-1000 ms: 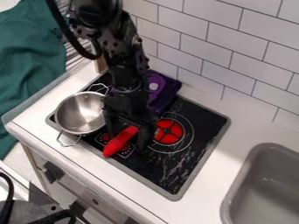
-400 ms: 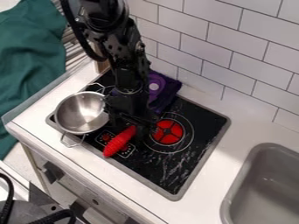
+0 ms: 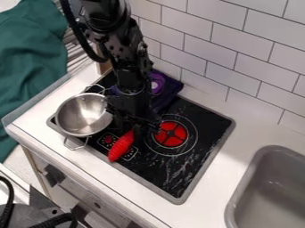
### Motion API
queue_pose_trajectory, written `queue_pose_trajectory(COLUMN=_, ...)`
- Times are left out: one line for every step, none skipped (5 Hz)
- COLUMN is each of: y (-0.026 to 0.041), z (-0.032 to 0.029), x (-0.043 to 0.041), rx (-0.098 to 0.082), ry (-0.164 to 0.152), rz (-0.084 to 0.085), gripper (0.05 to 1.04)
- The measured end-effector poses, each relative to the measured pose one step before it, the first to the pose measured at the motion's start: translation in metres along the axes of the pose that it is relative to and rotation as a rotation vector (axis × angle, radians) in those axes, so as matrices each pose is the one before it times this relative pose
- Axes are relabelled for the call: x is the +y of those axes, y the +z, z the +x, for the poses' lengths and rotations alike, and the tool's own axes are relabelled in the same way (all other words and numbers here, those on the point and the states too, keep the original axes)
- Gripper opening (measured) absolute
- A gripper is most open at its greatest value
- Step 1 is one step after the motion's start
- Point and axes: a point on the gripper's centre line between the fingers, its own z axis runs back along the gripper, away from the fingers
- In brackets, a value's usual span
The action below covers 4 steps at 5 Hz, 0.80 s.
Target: Move the red fork to the right side of the stove
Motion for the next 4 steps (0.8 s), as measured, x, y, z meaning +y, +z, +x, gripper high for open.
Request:
queue_pose_trajectory(y=0.00843, z=-0.01462, x=-0.00961, rx=0.0485, ry=-0.0199, rz=-0.0017, gripper=0.333)
queue_pose_trajectory(y=0.0303, z=0.00032, x=-0.01276, rx=-0.0477, ry=-0.0478, rz=-0.0031, gripper=0.333)
queue_pose_trajectory(y=0.02995, z=0.00083, x=-0.02197, rx=-0.0346, ry=-0.0621, rz=0.0158, gripper=0.333)
queue_pose_trajectory(y=0.00759, z=0.0114, x=-0.02085, rx=-0.0354, ry=-0.0072, rz=-0.0165, gripper=0.333)
